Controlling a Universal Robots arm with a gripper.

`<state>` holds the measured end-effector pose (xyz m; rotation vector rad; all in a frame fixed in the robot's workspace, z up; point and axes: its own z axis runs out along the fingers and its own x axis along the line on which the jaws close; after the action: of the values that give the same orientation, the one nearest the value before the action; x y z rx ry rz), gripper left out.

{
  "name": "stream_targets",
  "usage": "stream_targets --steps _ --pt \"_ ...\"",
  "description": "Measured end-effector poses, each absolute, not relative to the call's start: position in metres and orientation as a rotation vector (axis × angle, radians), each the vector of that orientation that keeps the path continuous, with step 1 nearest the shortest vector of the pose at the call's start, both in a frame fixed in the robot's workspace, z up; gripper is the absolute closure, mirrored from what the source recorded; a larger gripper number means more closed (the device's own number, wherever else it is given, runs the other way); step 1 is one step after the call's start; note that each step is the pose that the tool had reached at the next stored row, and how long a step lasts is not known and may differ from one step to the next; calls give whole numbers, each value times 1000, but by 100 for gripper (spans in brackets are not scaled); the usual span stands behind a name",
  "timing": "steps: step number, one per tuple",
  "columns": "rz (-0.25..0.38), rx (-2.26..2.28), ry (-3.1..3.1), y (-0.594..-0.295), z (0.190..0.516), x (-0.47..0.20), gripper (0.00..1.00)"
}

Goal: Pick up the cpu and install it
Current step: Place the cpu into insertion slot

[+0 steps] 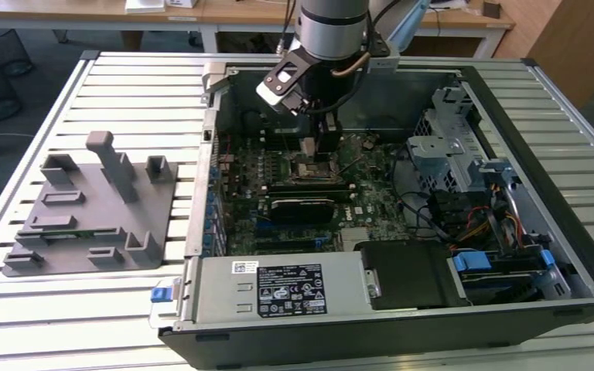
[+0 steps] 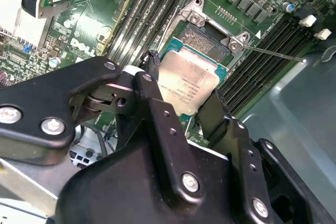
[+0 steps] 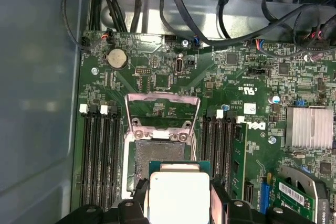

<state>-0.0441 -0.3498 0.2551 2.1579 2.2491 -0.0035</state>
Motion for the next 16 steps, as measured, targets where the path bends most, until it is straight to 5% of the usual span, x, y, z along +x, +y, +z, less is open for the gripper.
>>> stream_targets --steps 16 --pt "-2 2159 2250 -350 245 -44 46"
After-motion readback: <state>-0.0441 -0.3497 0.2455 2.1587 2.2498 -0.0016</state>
